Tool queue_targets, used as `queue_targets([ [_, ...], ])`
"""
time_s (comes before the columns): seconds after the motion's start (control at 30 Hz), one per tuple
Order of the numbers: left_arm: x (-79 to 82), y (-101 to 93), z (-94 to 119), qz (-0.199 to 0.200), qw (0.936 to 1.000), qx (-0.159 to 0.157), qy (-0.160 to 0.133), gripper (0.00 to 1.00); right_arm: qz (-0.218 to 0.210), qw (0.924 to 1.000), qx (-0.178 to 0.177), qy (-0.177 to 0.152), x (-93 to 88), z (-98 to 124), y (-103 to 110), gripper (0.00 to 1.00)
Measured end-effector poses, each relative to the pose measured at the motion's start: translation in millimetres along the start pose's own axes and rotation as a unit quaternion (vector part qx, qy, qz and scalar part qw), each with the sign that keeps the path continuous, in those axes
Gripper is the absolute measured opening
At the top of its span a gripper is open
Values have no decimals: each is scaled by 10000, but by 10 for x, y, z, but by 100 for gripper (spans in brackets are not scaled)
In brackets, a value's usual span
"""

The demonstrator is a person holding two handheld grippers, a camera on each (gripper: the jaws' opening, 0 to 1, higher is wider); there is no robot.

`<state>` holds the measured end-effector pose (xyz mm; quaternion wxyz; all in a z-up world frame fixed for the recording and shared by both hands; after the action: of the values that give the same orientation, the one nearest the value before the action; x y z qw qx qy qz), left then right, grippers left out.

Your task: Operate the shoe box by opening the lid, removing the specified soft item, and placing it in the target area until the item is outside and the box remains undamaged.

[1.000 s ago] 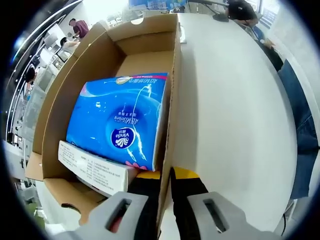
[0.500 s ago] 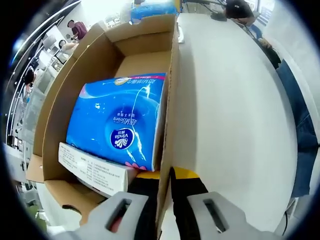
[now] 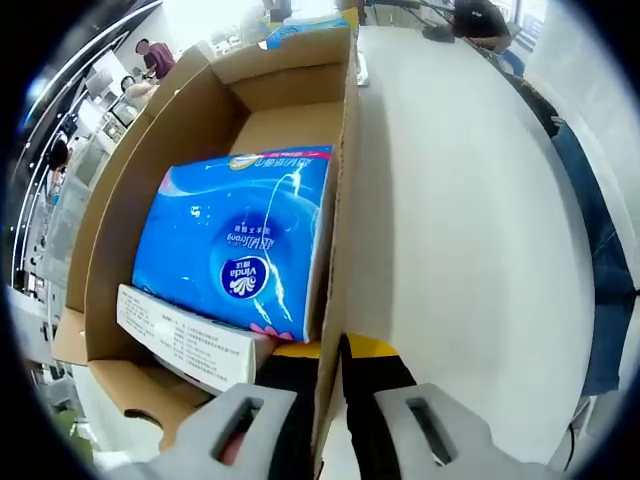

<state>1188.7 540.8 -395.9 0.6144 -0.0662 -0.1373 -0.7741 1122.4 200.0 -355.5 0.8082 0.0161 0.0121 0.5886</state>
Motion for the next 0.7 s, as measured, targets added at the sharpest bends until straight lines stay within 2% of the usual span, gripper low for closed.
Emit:
queue_targets([
  [0.7,24,-12,7,64,10000,-12,12,5,317,9994,74,87,25,-143,-19,58],
])
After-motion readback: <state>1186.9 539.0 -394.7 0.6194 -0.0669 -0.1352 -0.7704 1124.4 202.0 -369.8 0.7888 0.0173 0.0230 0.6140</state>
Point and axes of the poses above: the point that each gripper's makers call its tool centre point, and the gripper's own axes: z roughly backward along the fingers, y roughly to its left, x roughly out of its top, the point moved 4 cm from there along z, roughly backward along the fingers, and after that the axes turned 4 degrees about y, right-handed, at the moved point
